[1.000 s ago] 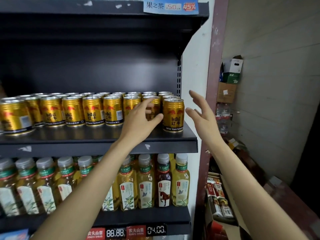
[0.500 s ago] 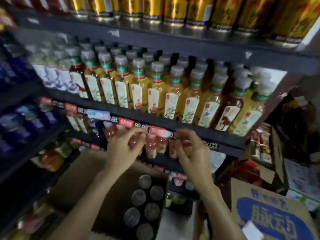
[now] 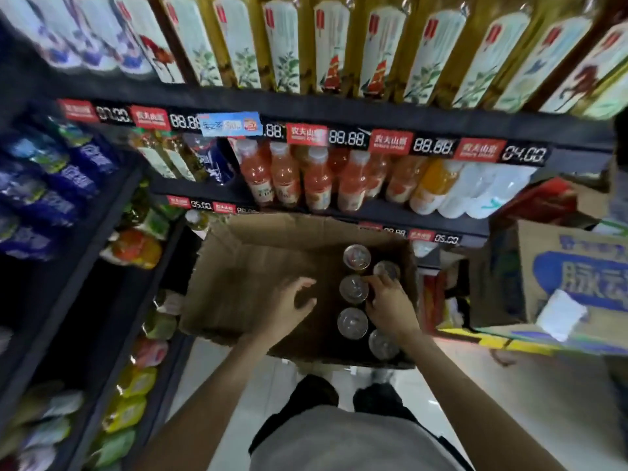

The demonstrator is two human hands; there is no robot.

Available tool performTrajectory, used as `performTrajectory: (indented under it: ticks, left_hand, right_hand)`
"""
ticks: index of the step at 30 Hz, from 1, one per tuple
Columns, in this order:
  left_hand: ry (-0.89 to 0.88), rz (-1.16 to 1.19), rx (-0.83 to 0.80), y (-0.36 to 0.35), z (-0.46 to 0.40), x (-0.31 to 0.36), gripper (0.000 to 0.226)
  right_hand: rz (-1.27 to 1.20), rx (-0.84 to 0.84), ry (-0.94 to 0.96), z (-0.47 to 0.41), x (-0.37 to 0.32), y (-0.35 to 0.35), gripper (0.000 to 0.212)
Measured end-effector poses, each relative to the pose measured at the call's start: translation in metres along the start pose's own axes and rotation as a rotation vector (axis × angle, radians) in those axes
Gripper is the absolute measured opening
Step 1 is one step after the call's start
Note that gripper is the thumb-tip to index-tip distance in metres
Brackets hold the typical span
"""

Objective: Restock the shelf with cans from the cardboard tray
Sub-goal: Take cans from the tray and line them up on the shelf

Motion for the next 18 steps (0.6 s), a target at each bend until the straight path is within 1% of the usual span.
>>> performTrajectory:
  ticks: [3, 5, 7, 11, 14, 16, 18]
  left_hand:
    - [-0.016, 0.073, -0.054, -0.012, -0.035, 0.008, 0.037]
    - [-0.065, 0.025, -0.055, -0.017, -0.058, 0.024, 0.042]
    - [-0.144, -0.083, -0.058, -0.025, -0.076, 0.043, 0.049]
    - [-0.302, -0.259, -0.158, -0.053, -0.091, 0.071, 0.064]
    - [-0.447, -0.552, -0.144, -0.072, -0.095, 0.081, 0.079]
    - [-0.485, -0.717, -0.111, -0.077, -0.098, 0.085, 0.084]
    - [-0.505, -0.808, -0.079, -0.079, -0.098, 0.090, 0.083]
  right_hand:
    - [0.086, -0.061, -0.066, 0.011, -0.002, -0.010, 0.056]
    - [0.101, -0.066, -0.108, 0.018, -0.004, -0.016, 0.060]
    - [0.114, -0.076, -0.156, 0.023, -0.007, -0.024, 0.065]
    - [0.221, -0.101, -0.222, 0.020, -0.009, -0.030, 0.079]
    - [0.312, -0.174, -0.230, 0.016, -0.007, -0.038, 0.092]
    - [0.359, -0.197, -0.217, 0.015, -0.007, -0.047, 0.089]
    - [0.363, -0.158, -0.209, 0.013, -0.008, -0.051, 0.077]
Point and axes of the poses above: each hand's wrist, its own z-axis away from the middle knuckle, its own y-axis out of the back of the hand, x = y × z, the point moved 10 cm from there along -z, towards the middle knuckle, and after that the axes turned 15 degrees about y, right-handed, at the moved point
